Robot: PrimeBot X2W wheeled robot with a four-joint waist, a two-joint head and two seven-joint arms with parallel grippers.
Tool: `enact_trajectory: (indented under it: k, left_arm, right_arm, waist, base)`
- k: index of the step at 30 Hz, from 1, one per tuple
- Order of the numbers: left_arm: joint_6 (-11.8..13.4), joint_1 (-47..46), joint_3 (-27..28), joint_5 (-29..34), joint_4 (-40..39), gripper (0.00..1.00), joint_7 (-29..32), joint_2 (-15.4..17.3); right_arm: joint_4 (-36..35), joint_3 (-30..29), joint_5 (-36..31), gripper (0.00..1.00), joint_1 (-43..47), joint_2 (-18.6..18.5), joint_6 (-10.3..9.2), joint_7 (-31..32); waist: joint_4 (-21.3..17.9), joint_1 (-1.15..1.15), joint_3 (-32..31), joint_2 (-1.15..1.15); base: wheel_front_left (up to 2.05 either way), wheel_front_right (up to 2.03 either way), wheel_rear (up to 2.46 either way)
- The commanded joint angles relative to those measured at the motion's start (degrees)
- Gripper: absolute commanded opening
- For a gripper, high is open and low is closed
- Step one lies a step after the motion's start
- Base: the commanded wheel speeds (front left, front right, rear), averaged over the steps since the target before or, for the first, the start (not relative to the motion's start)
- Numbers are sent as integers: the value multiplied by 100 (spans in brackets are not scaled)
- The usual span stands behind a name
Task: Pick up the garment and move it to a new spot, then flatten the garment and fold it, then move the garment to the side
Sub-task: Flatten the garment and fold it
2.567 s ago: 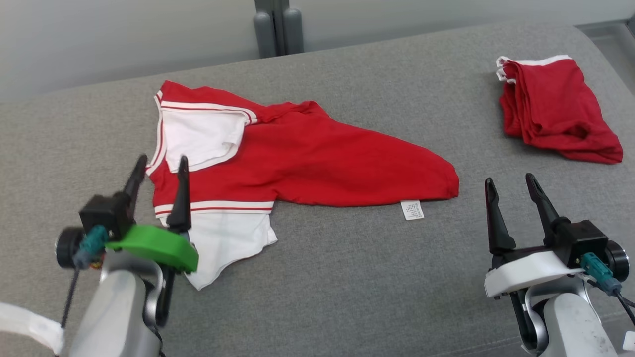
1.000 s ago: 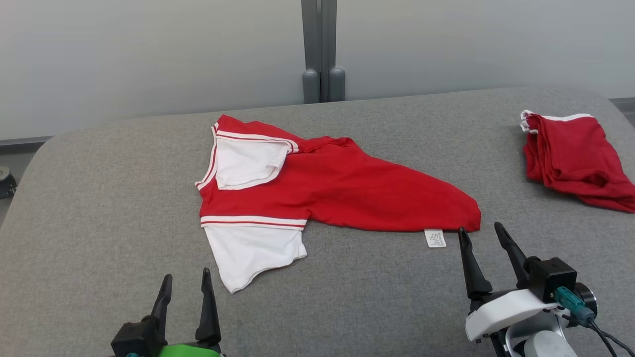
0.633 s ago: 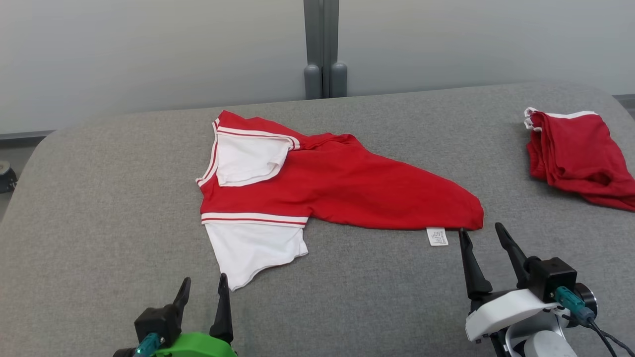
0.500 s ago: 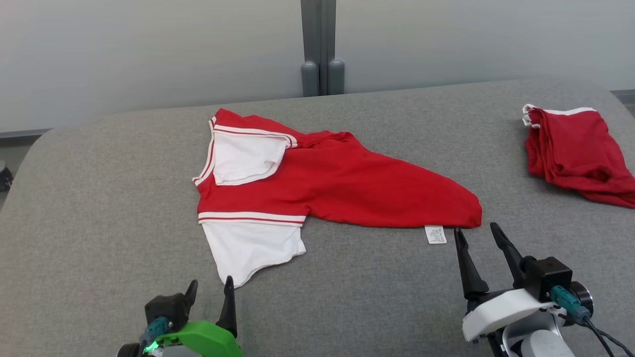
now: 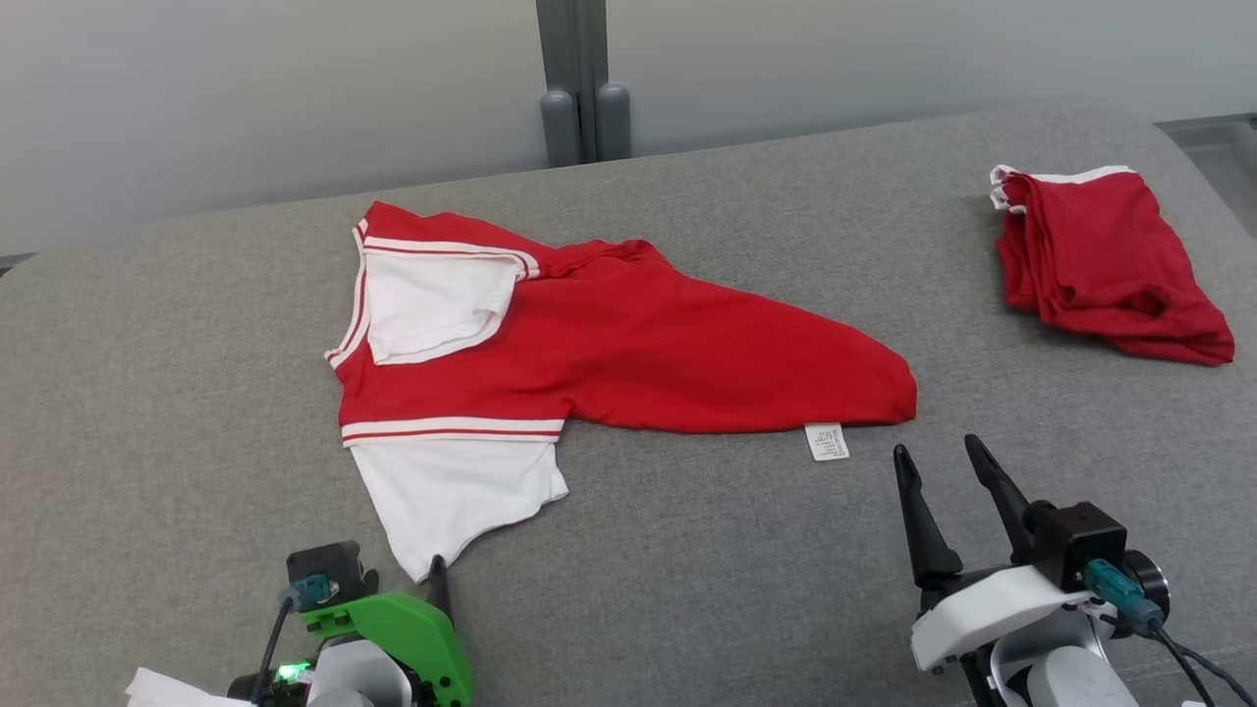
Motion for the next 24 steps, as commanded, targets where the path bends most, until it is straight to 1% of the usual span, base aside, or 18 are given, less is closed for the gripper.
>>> enact_trajectory:
  k: [1,3,4,5,7,9,10,13,17,24]
  left_arm:
    - [24,-108,14,-42,40,100,7,11]
    - [21,-136,-16,-116,100,100,14,10]
    - [19,-150,-33,-141,126,97,26,9]
    - [-2,-168,-71,-168,163,74,57,9]
    - [-48,-202,-165,-225,204,34,83,8]
    - [-105,-229,-257,-309,176,6,77,4]
    - [-114,-245,-283,-337,143,0,46,4]
    - [-118,-311,-349,-363,15,0,-71,16]
    - [-121,-329,-365,-364,-234,0,-216,21]
    - [-90,-181,-417,-330,-754,0,-366,57]
  right_arm:
    - [-1,-17,-20,100,-58,-11,-10,-15]
    - [31,-43,-33,100,-60,-11,-10,-15]
    - [48,-53,-44,100,-60,-11,-10,-15]
    - [71,-76,-67,100,-62,-11,-10,-15]
    - [199,-188,-105,100,-97,-14,-10,-15]
    - [351,-311,-159,100,-186,-12,-10,-15]
    - [461,-388,-189,100,-229,-12,-10,-15]
    - [999,-703,-229,100,-505,-13,-10,-15]
    - [1738,-1136,-482,100,-987,-9,-10,100]
    - [2793,-1628,-895,100,-1833,-11,-10,285]
  waist:
    - [-39,0,34,0]
    - [-47,0,40,0]
    - [-46,0,43,0]
    - [-43,0,43,0]
    - [-32,0,47,0]
    - [-13,0,49,0]
    - [0,0,53,0]
    - [71,0,61,0]
    - [219,0,84,0]
    - [496,0,213,0]
  base:
    - [0,0,0]
    - [0,0,0]
    - [0,0,0]
    - [0,0,0]
    - [0,0,0]
    - [0,0,0]
    - [0,0,0]
    - [0,0,0]
    - [0,0,0]
    - [0,0,0]
